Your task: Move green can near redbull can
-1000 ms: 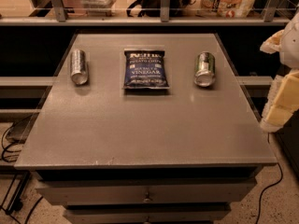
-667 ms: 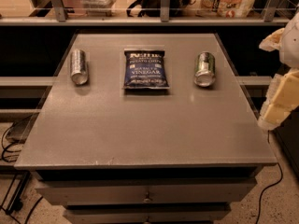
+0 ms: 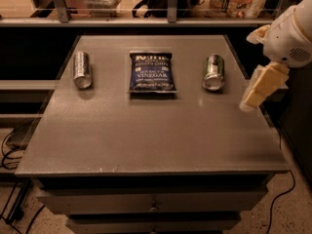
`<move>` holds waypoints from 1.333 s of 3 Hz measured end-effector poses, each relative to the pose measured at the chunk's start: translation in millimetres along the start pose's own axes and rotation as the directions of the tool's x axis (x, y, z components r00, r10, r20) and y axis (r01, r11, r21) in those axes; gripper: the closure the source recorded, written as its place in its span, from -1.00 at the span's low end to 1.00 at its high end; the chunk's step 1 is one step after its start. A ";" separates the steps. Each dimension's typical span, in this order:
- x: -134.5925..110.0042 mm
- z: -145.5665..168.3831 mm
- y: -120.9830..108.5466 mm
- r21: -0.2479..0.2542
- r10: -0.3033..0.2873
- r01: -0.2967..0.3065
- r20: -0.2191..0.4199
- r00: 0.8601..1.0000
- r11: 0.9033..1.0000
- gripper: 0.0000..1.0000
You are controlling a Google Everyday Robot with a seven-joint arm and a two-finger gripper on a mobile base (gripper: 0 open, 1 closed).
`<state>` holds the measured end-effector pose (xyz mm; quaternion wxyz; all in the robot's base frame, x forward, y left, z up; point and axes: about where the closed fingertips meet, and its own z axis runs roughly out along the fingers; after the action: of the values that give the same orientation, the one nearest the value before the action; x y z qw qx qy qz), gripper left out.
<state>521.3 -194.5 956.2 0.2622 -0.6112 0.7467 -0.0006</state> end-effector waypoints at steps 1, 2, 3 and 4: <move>0.0 0.0 0.0 0.000 0.000 0.000 0.000 1.000 1.000 -1.00; -2.8 8.0 -9.1 0.012 0.066 -0.066 0.030 0.997 0.998 -1.00; -6.2 26.1 -25.4 0.022 0.135 -0.136 0.065 0.989 0.990 -1.00; -10.9 47.9 -45.3 0.028 0.169 -0.172 0.082 0.982 0.985 -1.00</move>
Offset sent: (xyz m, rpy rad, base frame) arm 0.0337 0.0042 -0.0074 0.1431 0.0044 -0.1513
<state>582.6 -180.7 933.7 0.3017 -0.5400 0.7851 0.0330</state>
